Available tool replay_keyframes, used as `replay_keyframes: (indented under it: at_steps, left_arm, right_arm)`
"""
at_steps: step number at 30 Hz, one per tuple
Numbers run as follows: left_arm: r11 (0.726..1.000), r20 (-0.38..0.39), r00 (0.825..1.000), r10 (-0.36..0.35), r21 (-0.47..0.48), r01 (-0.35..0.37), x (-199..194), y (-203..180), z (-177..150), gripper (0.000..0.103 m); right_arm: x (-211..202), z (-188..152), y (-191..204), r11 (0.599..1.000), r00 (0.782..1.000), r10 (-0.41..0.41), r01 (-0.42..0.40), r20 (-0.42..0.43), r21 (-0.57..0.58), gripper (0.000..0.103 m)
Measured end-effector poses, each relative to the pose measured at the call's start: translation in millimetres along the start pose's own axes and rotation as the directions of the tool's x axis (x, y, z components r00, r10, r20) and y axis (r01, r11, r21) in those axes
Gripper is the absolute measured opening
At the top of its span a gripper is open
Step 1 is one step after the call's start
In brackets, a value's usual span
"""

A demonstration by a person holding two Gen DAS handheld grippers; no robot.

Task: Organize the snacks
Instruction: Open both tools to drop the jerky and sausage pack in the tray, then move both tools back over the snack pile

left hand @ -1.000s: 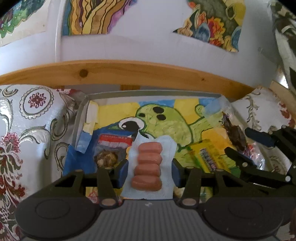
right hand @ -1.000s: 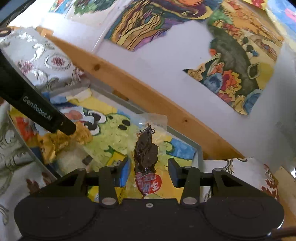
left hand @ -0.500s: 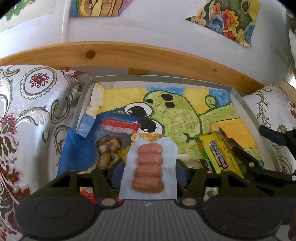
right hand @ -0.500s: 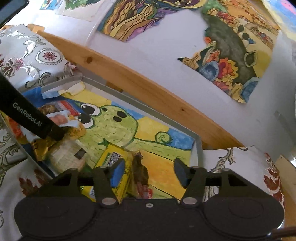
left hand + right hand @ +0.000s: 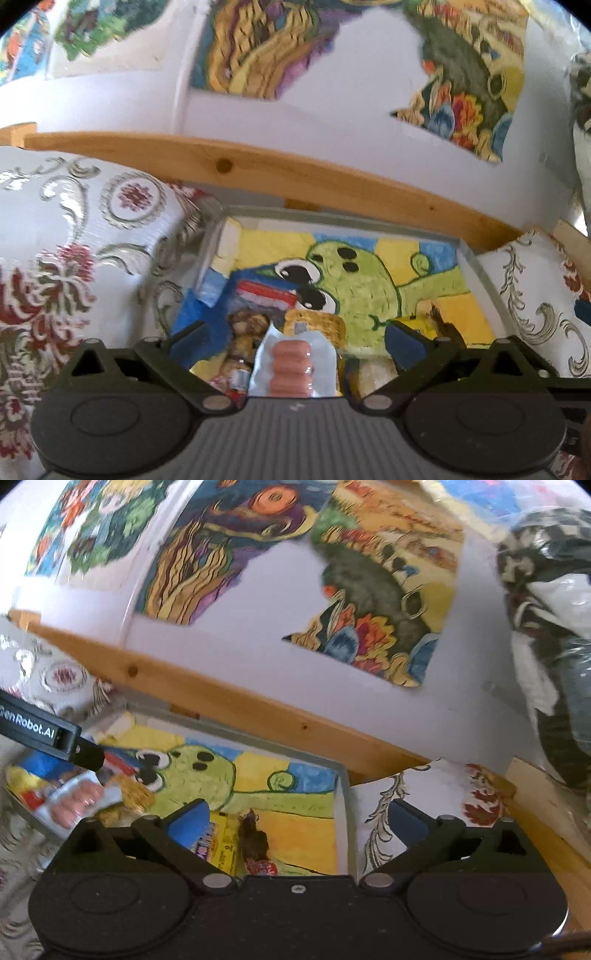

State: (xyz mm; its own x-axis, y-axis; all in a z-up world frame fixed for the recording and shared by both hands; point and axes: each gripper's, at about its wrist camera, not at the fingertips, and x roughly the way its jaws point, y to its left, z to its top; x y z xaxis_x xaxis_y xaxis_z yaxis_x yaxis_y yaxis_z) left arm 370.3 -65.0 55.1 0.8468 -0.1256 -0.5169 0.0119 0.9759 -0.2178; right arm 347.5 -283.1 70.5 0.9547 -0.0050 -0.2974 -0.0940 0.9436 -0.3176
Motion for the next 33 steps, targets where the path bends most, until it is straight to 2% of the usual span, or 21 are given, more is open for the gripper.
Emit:
replay_keyframes:
  at_steps: [8, 13, 18, 22, 33]
  left_arm:
    - [1.0, 0.102, 0.995, 0.022, -0.007, -0.022, -59.1, 17.3, -19.2, 0.102]
    - [0.999, 0.127, 0.991, 0.047, -0.033, -0.043, -96.1, 29.3, -44.4, 0.102]
    - [0.998, 0.15, 0.987, 0.063, -0.013, -0.062, -129.7, 38.3, -62.3, 0.103]
    - [0.996, 0.16, 0.983, 0.086, 0.001, -0.087, -152.9, 44.8, -73.5, 0.103]
    - [0.988, 0.129, 0.982, 0.141, 0.038, -0.147, -192.7, 69.1, -107.7, 0.103]
  right_arm:
    - [-58.2, 3.8, 0.3, 0.995, 1.0, -0.004, 0.002, 0.028, 0.097, 0.102]
    - [-92.3, -0.2, 8.4, 0.99, 1.0, 0.012, -0.015, 0.021, 0.137, 0.102]
    - [-127.5, -4.2, 22.3, 0.989, 0.999, 0.03, -0.036, 0.042, 0.142, 0.102]
    - [-149.9, -6.7, 35.6, 0.989, 0.997, 0.054, -0.061, 0.053, 0.137, 0.102]
    - [-203.8, -26.7, 68.9, 0.982, 0.989, 0.139, -0.145, 0.054, 0.122, 0.102]
